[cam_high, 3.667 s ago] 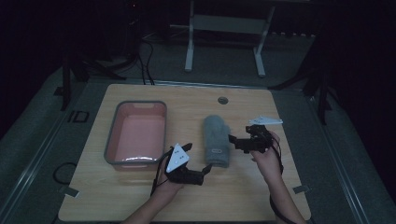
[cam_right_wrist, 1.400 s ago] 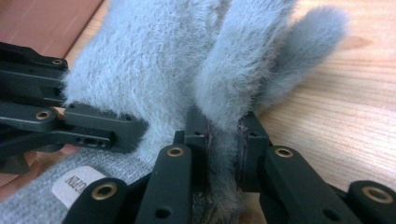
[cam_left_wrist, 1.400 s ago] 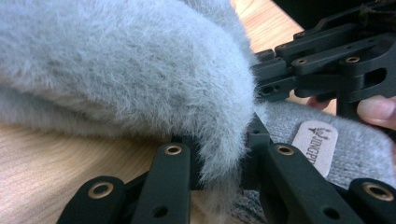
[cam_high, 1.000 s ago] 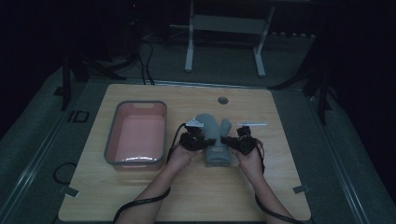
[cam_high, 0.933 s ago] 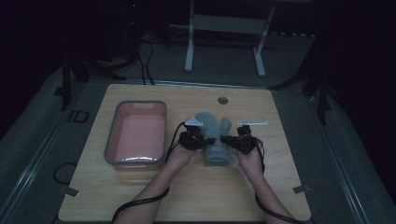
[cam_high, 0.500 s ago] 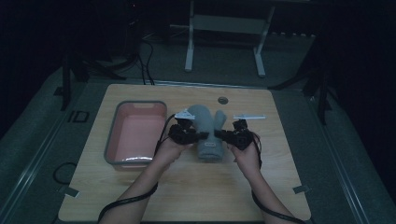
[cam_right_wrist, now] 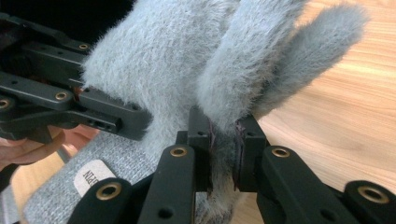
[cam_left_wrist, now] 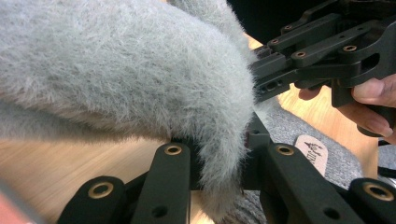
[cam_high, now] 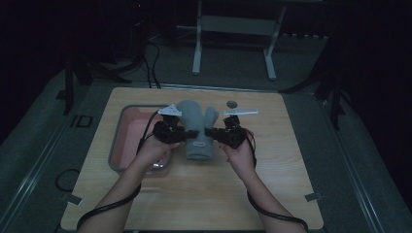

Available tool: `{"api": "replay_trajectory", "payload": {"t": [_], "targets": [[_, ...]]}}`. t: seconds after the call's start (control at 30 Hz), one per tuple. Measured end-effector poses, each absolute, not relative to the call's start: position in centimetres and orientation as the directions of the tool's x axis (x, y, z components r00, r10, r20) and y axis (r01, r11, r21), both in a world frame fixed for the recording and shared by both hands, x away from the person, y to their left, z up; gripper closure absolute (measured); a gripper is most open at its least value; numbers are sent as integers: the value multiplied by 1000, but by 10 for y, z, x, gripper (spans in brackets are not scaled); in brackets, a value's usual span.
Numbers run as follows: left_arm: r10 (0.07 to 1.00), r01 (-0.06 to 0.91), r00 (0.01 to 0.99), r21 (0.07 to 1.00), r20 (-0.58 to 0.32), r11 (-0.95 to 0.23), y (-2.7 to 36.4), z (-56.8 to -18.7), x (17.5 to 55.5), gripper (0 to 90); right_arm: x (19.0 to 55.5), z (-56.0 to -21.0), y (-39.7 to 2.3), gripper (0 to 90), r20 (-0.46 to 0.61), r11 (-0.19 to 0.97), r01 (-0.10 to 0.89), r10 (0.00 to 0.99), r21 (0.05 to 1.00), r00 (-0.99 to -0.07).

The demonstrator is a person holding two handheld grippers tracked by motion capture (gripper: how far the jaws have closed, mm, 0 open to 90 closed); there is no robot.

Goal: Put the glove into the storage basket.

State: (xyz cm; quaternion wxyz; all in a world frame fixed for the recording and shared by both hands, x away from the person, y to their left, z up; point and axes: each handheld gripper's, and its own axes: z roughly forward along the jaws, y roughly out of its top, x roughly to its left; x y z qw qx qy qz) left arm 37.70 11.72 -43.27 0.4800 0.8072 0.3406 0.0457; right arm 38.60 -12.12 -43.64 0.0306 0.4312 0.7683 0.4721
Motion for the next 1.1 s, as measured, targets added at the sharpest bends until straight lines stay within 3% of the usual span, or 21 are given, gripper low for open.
{"api": "replay_trajectory", "payload": {"t": [0.7, 1.1], "targets": [[649, 508, 728, 810, -221, -294, 219, -429, 364, 778, 394, -434, -19, 802, 392, 224, 639, 629, 736, -672], [695, 570, 680, 765, -234, -300, 252, -454, 367, 775, 399, -459, 27, 802, 411, 248, 671, 629, 699, -660]]}}
